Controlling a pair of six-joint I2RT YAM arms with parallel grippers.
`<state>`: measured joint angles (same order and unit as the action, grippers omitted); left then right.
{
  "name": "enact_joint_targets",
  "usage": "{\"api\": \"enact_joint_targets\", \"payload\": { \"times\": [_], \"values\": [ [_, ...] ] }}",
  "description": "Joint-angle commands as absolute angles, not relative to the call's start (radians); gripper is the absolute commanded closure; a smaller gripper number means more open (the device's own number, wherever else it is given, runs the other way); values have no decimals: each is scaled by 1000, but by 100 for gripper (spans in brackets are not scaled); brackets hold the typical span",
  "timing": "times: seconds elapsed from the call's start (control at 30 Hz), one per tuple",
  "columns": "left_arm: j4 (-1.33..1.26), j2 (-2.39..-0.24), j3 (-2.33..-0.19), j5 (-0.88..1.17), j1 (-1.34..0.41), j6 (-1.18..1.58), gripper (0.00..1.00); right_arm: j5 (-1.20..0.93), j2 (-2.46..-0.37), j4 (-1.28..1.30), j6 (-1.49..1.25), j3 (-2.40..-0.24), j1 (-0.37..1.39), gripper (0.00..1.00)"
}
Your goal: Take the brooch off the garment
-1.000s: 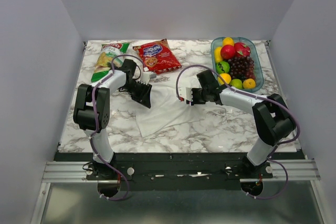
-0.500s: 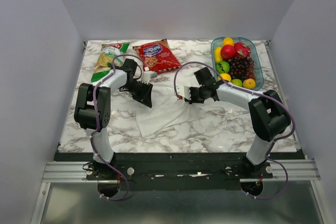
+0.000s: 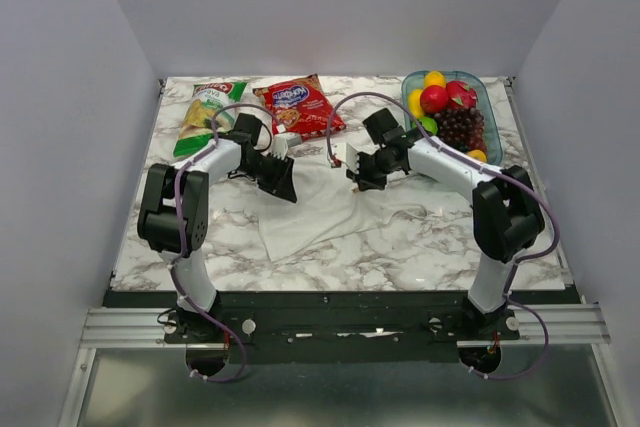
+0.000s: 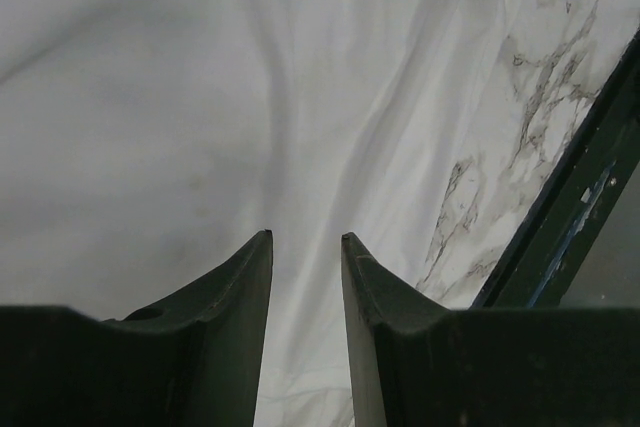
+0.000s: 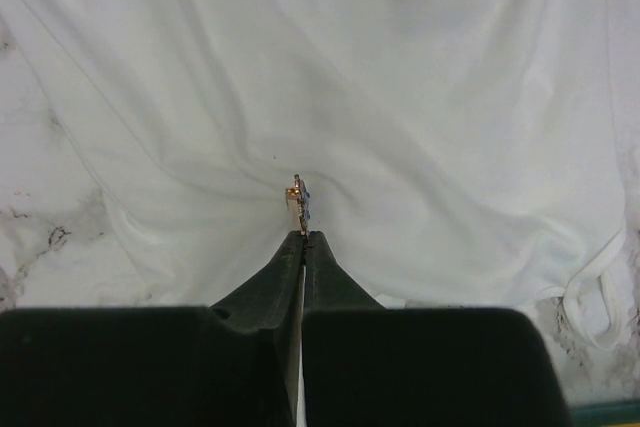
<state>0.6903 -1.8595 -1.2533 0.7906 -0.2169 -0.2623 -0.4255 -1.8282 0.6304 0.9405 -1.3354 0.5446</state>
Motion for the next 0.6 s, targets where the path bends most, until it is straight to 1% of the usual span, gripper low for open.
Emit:
{"api": "enact_joint_targets", "payload": {
  "times": [0.0,0.13,0.2,0.43,0.57],
  "values": [
    [476,-1749,-1146,879,-232,-215,58,-394,-1865,836,812,-1439,552,93],
    [391,-1729,-1104,896,-248,-181,58,-399,-1901,968,772,-1497,552,92],
    [377,-1730,-1103,903,-258,-172,58,-394,-1913,989,758,-1520,552,92],
    [279,-1749,-1089,940,-298,-141,59,-436,-1905,962,681,-1513,538,92],
    [247,-1750,-1088,983,-324,-158,59,-541,-1914,956,618,-1519,503,92]
  ]
}}
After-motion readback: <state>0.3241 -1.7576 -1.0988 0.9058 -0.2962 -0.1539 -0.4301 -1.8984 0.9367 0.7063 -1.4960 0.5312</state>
